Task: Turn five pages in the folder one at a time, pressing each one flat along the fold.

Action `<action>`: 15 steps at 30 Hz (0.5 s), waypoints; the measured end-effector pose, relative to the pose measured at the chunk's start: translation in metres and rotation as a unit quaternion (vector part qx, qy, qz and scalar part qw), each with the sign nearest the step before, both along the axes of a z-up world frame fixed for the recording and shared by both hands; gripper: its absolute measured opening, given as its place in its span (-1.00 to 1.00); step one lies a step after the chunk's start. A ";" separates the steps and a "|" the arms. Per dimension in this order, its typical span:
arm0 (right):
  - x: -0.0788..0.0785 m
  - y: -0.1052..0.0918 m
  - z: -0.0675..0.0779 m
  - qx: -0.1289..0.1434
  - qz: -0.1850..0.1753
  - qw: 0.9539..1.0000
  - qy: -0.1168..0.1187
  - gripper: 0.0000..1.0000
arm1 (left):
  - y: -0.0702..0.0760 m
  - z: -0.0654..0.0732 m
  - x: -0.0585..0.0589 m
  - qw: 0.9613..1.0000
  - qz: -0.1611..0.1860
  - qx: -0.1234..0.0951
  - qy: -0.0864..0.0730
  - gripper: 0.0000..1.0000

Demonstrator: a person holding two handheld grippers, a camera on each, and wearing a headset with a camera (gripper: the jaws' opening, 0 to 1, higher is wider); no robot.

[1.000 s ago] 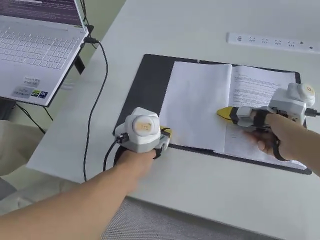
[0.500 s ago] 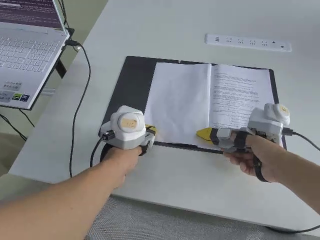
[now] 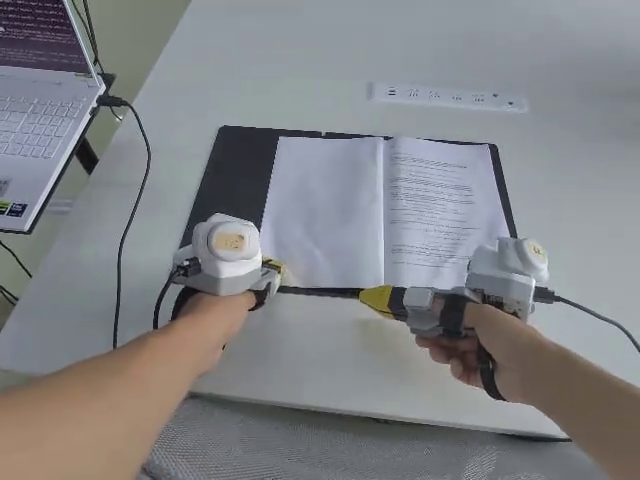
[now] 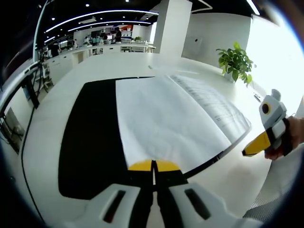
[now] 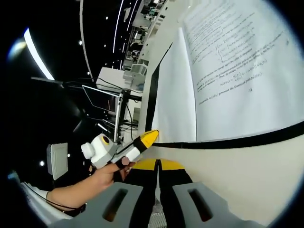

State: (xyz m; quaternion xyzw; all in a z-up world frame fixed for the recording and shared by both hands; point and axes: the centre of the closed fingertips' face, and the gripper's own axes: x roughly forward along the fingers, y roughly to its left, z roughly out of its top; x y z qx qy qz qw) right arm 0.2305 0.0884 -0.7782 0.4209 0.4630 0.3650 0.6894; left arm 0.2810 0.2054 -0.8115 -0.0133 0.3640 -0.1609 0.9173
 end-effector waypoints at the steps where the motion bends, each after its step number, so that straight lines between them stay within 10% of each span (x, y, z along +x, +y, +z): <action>1: -0.001 -0.002 0.004 -0.002 -0.002 1.000 -0.005 -1.00 | 0.001 0.000 -0.003 1.000 -0.007 0.003 0.004 -1.00; 6: -0.002 -0.020 0.032 -0.029 -0.020 0.997 -0.066 -1.00 | -0.001 0.032 -0.018 1.000 -0.014 -0.015 -0.008 -0.81; 15: -0.027 -0.071 0.081 -0.108 -0.071 0.979 -0.158 -0.51 | 0.018 0.083 -0.047 0.998 -0.017 -0.037 -0.039 -0.59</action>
